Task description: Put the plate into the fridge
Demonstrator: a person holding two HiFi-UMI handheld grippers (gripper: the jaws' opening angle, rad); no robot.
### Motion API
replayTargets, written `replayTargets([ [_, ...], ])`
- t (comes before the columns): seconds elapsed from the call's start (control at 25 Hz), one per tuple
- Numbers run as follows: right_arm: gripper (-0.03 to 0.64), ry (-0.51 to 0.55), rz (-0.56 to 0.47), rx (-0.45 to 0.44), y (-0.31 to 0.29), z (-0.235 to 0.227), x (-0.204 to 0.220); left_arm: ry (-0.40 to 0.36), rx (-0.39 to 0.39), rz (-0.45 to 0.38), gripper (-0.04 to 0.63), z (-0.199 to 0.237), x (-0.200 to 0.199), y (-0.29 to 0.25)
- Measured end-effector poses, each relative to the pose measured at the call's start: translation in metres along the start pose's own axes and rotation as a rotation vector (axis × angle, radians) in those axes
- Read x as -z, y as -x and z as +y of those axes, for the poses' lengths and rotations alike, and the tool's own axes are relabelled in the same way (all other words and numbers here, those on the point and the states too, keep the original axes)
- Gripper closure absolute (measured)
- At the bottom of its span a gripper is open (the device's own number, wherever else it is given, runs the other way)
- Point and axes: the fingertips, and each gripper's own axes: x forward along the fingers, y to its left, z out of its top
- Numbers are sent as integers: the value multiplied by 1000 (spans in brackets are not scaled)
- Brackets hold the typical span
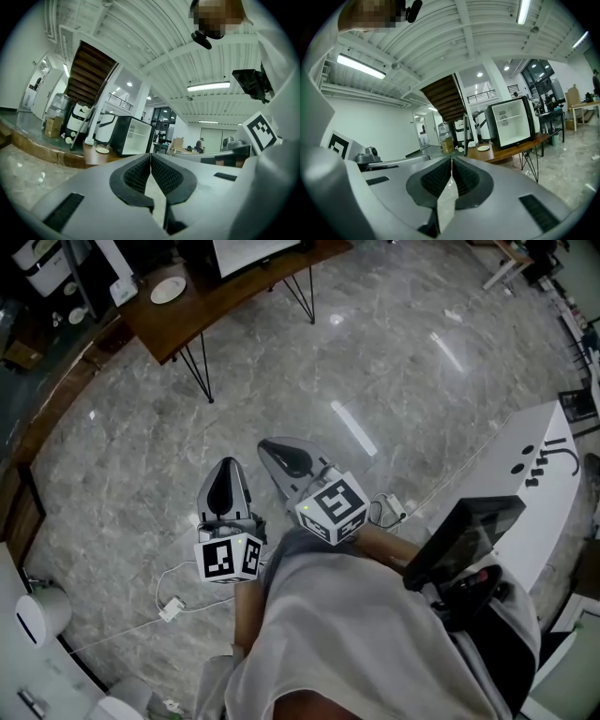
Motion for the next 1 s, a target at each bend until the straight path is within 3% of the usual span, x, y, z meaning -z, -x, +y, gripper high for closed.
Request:
replayTargets([
  [0.4, 598, 8, 7, -116, -189, -174, -87, -41, -48, -12, 572, 74, -53, -264],
  [0.72, 597, -28, -6, -147, -264, -247, -122, -57, -88, 29, 572, 104, -66, -358],
  [1.0, 597, -46, -8, -161, -305, -281, -134, -62, -90, 45, 572, 126, -72, -412],
])
